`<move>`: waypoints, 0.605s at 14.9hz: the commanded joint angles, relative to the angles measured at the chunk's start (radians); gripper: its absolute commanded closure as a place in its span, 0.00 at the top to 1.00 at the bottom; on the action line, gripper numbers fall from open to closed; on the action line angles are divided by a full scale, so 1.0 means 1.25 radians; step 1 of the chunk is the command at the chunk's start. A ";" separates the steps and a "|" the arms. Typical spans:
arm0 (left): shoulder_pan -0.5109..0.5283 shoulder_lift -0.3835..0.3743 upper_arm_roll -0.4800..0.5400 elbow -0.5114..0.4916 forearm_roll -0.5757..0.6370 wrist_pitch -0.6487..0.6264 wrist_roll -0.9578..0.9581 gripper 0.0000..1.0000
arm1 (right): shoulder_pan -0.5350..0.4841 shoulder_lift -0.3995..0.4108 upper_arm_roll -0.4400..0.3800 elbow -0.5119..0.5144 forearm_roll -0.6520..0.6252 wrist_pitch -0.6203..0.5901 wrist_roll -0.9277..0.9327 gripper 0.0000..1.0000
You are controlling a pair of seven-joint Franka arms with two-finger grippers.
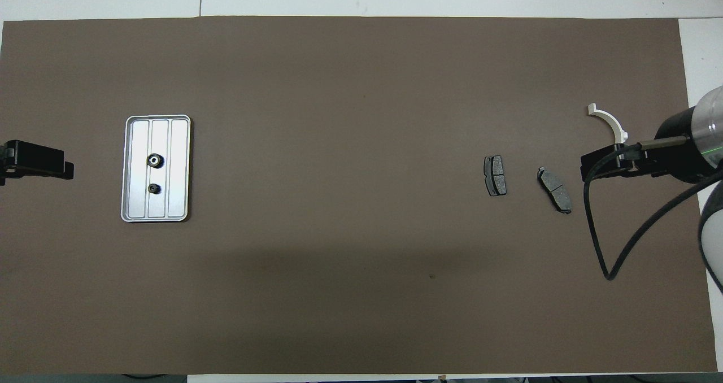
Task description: Pick bearing gear from pile to tray
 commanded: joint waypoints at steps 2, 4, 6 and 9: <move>-0.022 -0.015 0.015 -0.018 0.007 0.016 0.010 1.00 | -0.012 -0.009 0.003 -0.007 0.011 0.015 0.009 1.00; -0.022 -0.015 0.015 -0.018 0.007 0.017 0.012 1.00 | -0.012 -0.009 0.003 -0.007 0.011 0.015 0.009 1.00; -0.023 -0.015 0.015 -0.018 0.007 0.014 0.034 1.00 | -0.012 -0.009 0.003 -0.007 0.011 0.015 0.009 1.00; -0.023 -0.015 0.015 -0.019 0.007 0.017 0.034 1.00 | -0.012 -0.009 0.003 -0.007 0.011 0.015 0.009 1.00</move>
